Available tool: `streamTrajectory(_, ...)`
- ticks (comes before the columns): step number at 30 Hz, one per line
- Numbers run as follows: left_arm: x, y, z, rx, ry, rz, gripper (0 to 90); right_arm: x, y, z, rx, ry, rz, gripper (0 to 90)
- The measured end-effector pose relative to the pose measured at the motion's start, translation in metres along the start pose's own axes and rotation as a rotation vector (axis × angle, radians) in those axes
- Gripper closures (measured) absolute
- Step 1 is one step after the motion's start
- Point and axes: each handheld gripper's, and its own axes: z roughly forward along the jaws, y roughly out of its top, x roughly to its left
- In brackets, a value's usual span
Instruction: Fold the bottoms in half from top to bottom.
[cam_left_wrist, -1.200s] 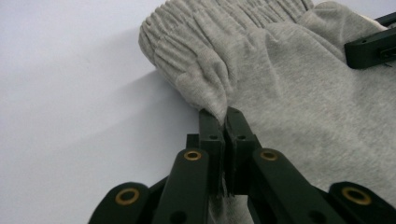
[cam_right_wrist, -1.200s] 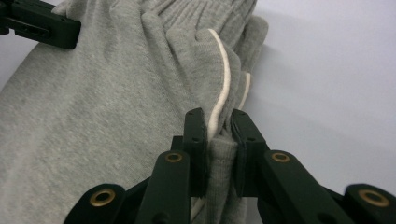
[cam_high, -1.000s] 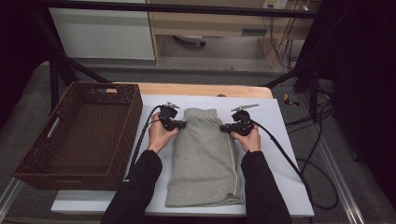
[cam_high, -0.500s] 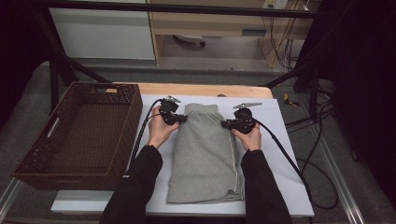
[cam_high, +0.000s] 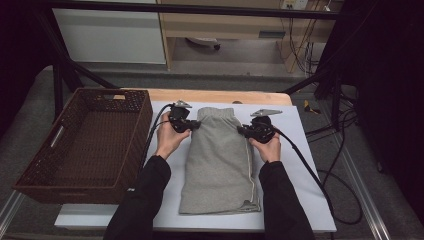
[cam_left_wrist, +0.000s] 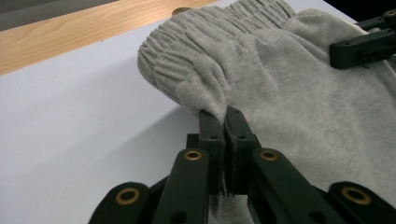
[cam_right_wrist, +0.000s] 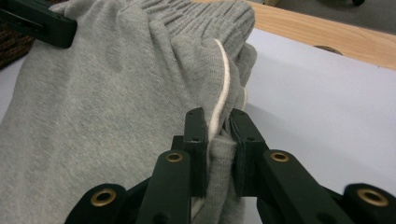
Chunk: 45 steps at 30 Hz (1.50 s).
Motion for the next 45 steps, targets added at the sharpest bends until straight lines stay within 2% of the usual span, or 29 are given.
streamTrajectory(12, -0.020, -0.009, -0.016, -0.014, -0.019, 0.080, 87.7, 0.009, -0.005, -0.014, -0.035, 0.000, -0.067, 79.0)
streamTrajectory(28, -0.033, -0.023, -0.033, -0.014, -0.033, 0.118, 87.7, 0.023, -0.011, -0.030, -0.046, 0.023, -0.188, 79.0)
streamTrajectory(45, -0.049, -0.043, -0.045, -0.008, -0.060, 0.135, 87.4, 0.037, -0.027, -0.044, -0.051, 0.048, -0.240, 79.0)
